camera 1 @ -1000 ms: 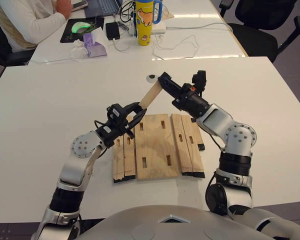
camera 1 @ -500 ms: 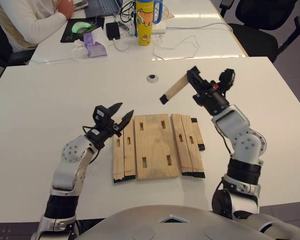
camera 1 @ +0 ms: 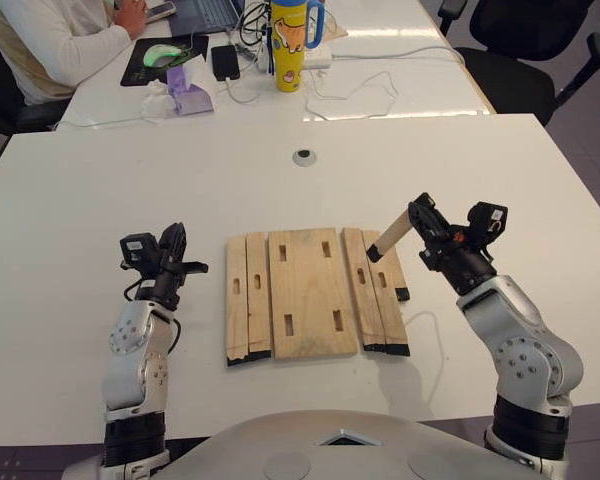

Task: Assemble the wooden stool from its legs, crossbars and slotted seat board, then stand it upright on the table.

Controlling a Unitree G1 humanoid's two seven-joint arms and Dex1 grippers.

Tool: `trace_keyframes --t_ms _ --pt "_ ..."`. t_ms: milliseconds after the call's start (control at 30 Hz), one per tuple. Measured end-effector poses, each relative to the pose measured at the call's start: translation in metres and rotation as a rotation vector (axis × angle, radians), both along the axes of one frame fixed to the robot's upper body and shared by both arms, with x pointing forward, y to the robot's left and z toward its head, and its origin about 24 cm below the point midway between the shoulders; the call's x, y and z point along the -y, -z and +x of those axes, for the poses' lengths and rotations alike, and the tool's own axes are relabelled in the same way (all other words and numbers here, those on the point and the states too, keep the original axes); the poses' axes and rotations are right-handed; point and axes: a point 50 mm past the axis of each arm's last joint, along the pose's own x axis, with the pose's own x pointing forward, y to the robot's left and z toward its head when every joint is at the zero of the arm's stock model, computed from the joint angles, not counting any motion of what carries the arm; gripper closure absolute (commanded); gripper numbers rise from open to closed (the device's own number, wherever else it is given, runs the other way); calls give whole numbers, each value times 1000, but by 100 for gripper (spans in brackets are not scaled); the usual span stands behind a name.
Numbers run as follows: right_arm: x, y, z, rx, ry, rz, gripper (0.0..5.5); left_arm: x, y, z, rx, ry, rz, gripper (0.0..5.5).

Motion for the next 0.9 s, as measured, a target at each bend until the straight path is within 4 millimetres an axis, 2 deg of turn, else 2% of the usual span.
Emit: trace_keyframes --t_ms 267,533,900 --pt "-12 20 -23 -58 52 42 506 -8 -3 5 -52 36 48 550" --pt "-12 34 -22 -20 175 54 506 -9 -10 13 -53 85 62 550" --pt "-9 46 -19 26 232 39 506 -8 -14 17 -44 101 67 550"
